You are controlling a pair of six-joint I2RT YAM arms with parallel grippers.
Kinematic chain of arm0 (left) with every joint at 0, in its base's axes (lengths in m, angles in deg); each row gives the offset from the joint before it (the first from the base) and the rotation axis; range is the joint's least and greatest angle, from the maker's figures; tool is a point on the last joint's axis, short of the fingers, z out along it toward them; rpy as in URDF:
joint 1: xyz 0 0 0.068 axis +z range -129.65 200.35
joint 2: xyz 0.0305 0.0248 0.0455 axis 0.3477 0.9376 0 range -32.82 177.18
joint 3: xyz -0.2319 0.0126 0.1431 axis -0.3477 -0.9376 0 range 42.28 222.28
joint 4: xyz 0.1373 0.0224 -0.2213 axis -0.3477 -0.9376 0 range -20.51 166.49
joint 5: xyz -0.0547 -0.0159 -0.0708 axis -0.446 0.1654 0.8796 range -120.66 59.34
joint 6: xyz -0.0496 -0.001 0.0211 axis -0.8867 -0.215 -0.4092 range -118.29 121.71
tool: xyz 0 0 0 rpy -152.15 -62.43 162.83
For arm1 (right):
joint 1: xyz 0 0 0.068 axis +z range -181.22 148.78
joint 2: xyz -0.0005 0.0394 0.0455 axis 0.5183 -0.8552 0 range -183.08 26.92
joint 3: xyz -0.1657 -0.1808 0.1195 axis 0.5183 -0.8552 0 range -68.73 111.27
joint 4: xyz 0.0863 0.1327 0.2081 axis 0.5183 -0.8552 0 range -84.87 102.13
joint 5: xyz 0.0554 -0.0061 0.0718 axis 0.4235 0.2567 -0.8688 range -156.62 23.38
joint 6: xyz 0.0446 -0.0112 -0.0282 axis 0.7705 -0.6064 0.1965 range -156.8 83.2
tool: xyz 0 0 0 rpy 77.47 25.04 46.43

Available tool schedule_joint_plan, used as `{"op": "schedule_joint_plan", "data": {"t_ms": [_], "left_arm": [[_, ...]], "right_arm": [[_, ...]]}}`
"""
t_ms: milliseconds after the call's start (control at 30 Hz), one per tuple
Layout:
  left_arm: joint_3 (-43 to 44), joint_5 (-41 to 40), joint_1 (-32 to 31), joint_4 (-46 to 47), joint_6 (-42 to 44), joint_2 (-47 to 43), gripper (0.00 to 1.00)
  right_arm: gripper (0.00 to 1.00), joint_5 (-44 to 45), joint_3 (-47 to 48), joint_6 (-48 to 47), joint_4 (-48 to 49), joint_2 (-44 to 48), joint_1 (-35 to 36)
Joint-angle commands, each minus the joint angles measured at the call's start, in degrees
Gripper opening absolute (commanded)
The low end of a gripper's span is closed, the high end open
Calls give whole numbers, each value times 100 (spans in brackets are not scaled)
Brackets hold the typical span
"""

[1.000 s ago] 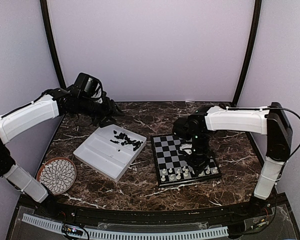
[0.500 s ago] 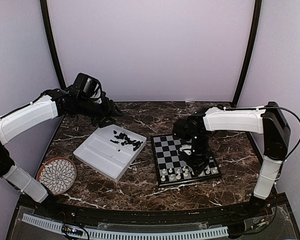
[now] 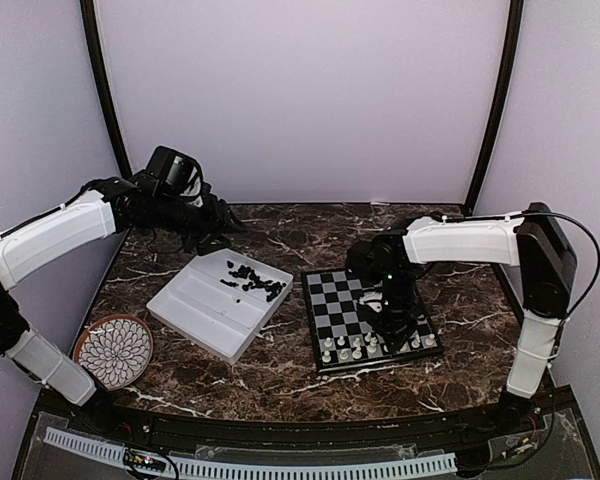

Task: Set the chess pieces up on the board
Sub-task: Place the king on e1.

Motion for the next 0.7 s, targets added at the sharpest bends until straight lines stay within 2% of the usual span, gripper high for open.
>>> {"op": "schedule_joint_plan", "data": {"t_ms": [0,167,400,667], "left_arm": [[-69,16,45,-28,78,-155,51],[-69,24,45,-32,78,-149,51],[-68,37,45,-31,78,-148,51],[-77,48,47,-14,69,-146,51]], "right_arm": [[5,-94,-34,-72,50,-96,-40],[8,-79,-26,-70,59,-114,-48],[23,-3,4,-49,59,-97,-48],[24,43,34,-39,43,-56,-47]]}}
